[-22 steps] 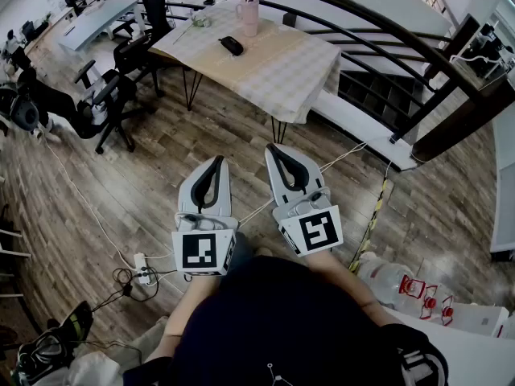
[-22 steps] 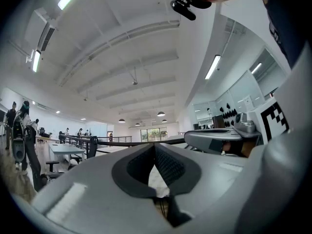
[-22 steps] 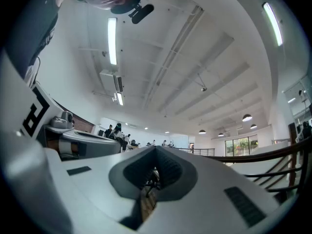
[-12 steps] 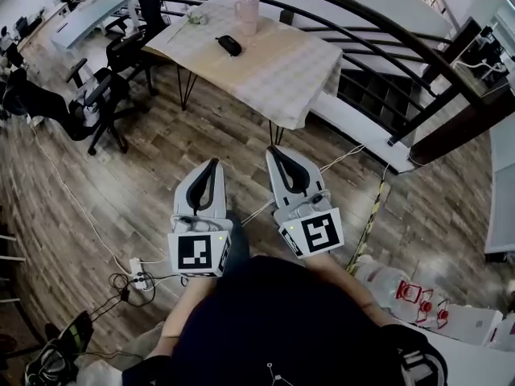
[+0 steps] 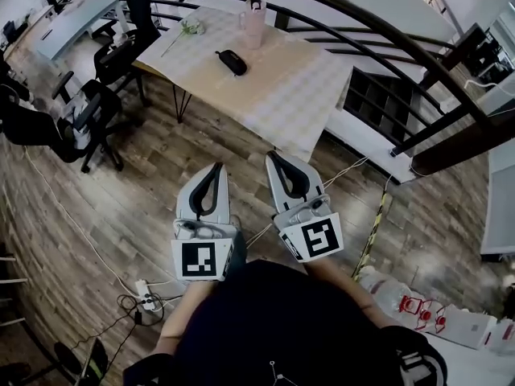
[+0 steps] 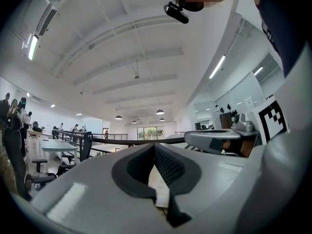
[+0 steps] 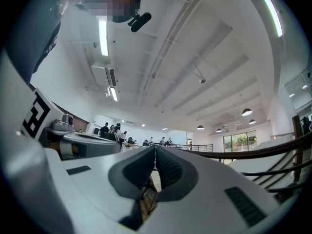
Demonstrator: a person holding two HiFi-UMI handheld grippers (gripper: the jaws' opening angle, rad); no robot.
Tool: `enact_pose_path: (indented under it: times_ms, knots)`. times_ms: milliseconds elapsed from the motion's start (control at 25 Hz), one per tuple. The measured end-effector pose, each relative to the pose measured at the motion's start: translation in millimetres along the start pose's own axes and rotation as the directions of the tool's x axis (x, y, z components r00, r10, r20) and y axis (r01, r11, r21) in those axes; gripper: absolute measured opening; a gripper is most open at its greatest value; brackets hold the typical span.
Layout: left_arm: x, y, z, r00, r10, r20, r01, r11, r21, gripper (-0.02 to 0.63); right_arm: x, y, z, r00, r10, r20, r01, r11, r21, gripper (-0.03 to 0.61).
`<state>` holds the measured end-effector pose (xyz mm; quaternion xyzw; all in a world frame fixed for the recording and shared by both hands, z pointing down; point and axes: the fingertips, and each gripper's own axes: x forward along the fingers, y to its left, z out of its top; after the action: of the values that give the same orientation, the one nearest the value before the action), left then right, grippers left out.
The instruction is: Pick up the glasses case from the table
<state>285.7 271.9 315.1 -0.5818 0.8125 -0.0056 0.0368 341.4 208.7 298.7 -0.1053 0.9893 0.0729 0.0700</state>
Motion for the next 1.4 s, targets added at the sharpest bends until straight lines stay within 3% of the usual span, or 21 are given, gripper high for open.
enact_pose_path:
  times_ms: [200,520,640,960,1400]
  knots:
    - [48,39,-10,0.998,-0.043,-0.041,0.043,0.999,-0.018,0.011,58,-16,-12,1.000,-0.026,-0.016,0.026,1.000,-0.003,0.009]
    - [86,94,-24,0.998,-0.057,-0.030,0.057,0.998,-0.018,0.011,117,-21,-37,0.998,-0.038,-0.050,0.038,0.999,0.002,0.015]
    - [97,109,-24,0.998,-0.059,0.000,0.059,0.998,-0.010,0.011,132,-24,-42,0.997,-0.049,-0.056,0.049,0.999,-0.002,0.087]
    - [113,120,-30,0.995,-0.093,-0.021,0.092,0.995,-0.040,0.011,155,-29,-53,0.995,-0.058,-0.079,0.057,0.998,-0.008,0.107]
    - [121,152,-30,0.998,-0.059,-0.003,0.059,0.997,-0.058,0.011,189,-23,-54,0.995,-0.025,-0.094,0.024,1.000,-0.017,0.114]
